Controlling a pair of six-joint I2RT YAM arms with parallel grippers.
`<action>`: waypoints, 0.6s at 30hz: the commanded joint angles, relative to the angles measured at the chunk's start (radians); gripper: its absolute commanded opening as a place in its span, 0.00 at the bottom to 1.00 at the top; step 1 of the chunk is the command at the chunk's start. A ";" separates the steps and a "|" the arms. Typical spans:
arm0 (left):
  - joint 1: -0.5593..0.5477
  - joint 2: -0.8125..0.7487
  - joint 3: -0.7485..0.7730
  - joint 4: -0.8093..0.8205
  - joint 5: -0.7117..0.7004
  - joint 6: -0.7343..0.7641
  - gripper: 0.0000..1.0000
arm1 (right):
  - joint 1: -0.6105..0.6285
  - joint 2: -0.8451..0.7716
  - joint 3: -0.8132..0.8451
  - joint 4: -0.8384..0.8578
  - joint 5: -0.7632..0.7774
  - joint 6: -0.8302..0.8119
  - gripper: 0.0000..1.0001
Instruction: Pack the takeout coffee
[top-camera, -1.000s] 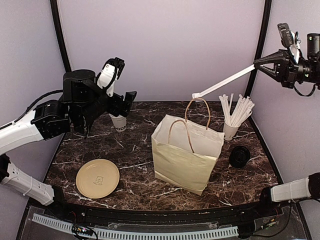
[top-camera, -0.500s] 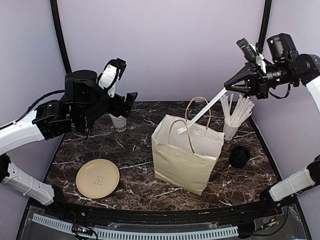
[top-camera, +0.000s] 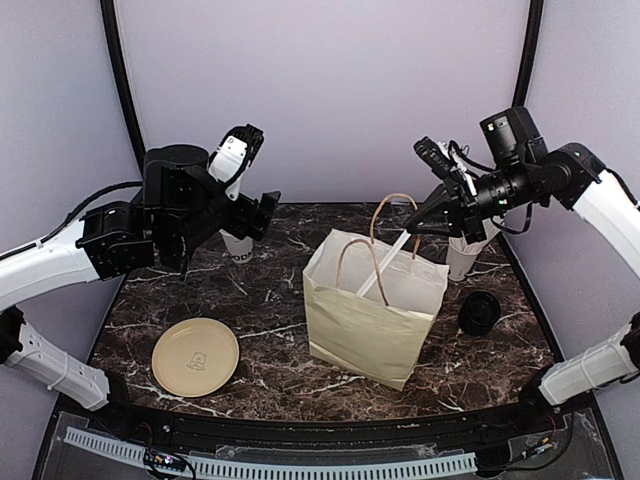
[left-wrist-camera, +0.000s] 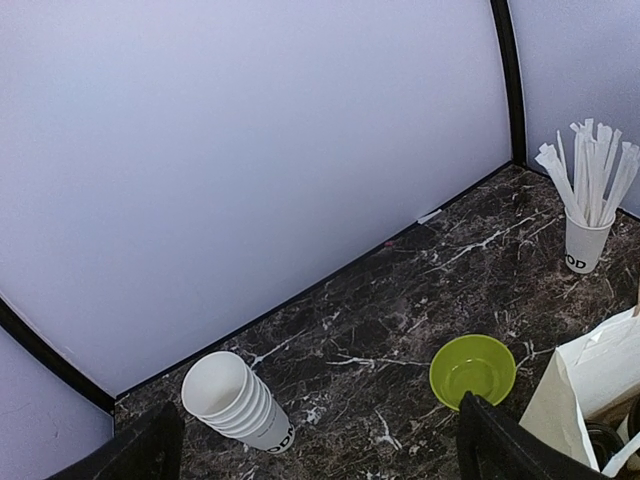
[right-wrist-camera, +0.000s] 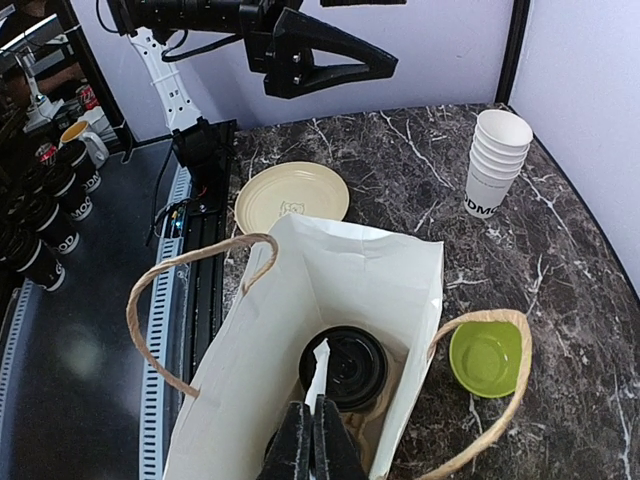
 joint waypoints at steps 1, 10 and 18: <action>0.000 -0.006 -0.006 -0.003 -0.014 -0.006 0.97 | 0.038 -0.016 -0.039 0.183 0.052 0.066 0.00; 0.000 -0.007 -0.002 -0.012 -0.009 -0.005 0.97 | 0.078 0.055 -0.009 0.048 0.033 0.003 0.44; 0.000 -0.012 -0.014 0.005 -0.012 0.009 0.98 | 0.018 0.054 0.214 -0.116 0.104 -0.048 0.64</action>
